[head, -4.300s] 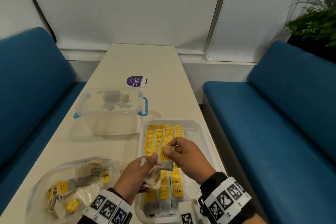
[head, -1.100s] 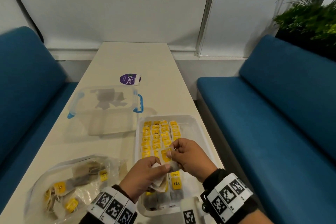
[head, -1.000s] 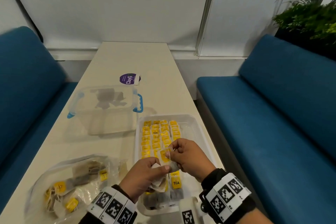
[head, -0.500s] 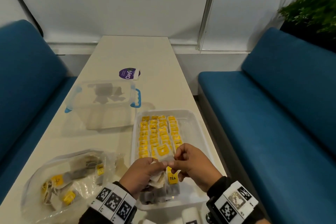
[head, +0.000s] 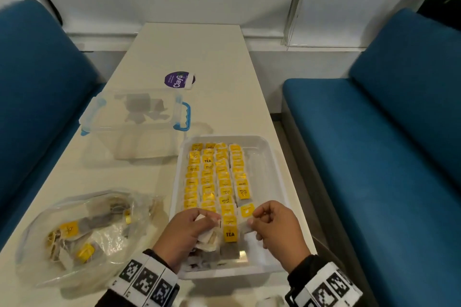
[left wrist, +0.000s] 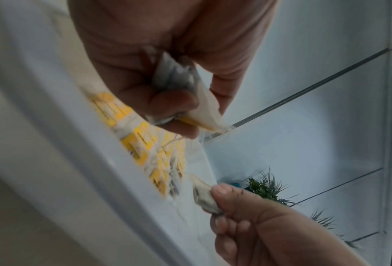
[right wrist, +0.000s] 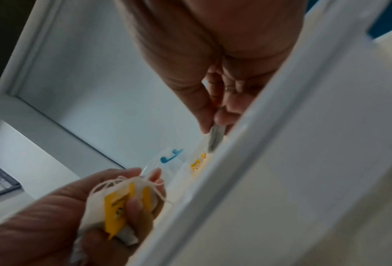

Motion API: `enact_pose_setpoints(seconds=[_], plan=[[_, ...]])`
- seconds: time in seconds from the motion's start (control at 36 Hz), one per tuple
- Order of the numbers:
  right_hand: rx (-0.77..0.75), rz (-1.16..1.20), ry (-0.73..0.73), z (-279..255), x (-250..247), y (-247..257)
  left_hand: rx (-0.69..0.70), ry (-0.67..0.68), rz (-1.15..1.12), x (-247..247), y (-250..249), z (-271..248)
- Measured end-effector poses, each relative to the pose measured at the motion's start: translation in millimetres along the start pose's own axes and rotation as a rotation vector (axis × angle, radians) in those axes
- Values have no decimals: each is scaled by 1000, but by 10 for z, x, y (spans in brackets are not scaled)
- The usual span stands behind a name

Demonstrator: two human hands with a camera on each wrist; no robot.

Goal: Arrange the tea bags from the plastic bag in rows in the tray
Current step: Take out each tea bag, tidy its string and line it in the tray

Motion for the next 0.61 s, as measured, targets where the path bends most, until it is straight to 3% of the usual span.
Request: enact_pose_setpoints(seconds=[0.22,0.44,0.61], plan=[[-29,-160,-142,44,-38,-74,-8,-99,-67,-257,8,-16],[-50,-91,-202,91,72,-58,21,-69,-49,-307,19,-43],[5,-245,-196,134,91,-153,19,-33,-54,-267,-5,-36]])
Point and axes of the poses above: each hand's wrist, its own z-axis towards the middle knuckle, its own x-axis out of the palm, y = z × x, the point moved 9 cm from there along z, towards the middle knuckle, and after that the axes turned 3 degrees about z, right-handed, at the moved point
